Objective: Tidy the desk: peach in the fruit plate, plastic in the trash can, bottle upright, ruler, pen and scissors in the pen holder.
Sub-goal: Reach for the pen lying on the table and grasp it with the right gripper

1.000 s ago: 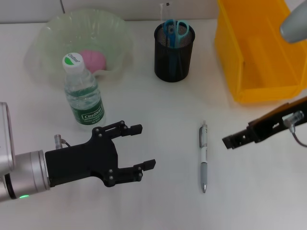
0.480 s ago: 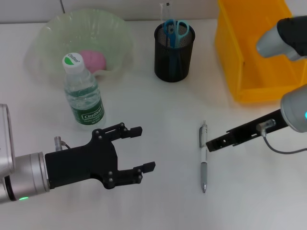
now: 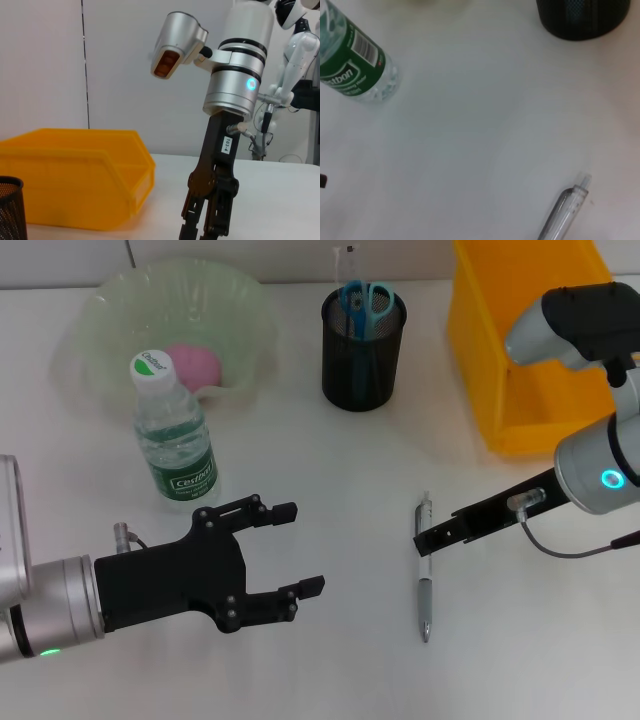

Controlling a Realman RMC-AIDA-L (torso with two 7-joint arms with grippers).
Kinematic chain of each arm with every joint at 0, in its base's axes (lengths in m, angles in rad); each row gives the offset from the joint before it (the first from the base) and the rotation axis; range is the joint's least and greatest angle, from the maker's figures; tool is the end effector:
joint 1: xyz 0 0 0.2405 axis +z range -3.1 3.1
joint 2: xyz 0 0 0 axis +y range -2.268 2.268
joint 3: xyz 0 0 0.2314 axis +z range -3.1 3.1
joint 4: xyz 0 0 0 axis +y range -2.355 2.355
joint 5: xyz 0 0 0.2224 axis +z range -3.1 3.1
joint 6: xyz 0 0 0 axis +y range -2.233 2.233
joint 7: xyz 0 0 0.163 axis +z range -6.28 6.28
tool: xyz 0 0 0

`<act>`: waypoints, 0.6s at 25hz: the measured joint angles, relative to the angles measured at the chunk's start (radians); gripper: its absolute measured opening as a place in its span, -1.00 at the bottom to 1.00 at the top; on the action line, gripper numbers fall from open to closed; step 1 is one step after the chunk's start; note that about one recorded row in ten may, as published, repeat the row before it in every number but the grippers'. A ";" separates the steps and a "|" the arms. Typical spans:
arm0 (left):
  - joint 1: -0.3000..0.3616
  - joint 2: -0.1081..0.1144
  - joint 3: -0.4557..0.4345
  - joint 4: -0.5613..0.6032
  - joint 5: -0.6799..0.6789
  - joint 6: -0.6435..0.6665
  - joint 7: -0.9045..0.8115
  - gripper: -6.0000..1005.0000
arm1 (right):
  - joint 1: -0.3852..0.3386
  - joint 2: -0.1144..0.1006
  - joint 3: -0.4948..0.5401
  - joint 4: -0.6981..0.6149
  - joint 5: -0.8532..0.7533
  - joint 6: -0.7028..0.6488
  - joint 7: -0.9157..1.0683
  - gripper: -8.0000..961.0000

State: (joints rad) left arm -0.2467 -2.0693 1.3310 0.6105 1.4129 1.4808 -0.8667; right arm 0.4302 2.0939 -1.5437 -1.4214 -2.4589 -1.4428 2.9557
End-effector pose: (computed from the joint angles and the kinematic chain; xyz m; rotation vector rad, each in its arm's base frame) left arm -0.2486 0.2590 -0.0601 -2.7416 -0.1694 -0.8471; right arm 0.1712 0.3256 -0.0383 -2.4190 1.4247 -0.2677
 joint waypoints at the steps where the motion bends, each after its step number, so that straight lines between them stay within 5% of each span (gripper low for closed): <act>1: 0.000 0.000 0.000 0.000 0.000 0.000 0.000 0.59 | 0.000 0.000 0.000 0.000 0.000 0.000 0.000 0.65; 13: 0.004 0.000 -0.006 0.000 0.000 0.002 0.000 0.59 | 0.043 -0.001 -0.006 0.088 -0.009 0.038 0.002 0.59; 15: 0.005 0.000 -0.006 0.000 0.000 0.002 0.000 0.59 | 0.055 -0.002 -0.006 0.107 -0.010 0.042 0.002 0.43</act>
State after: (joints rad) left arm -0.2422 -2.0693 1.3254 0.6105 1.4126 1.4824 -0.8666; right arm 0.4847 2.0923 -1.5494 -1.3140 -2.4685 -1.4004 2.9582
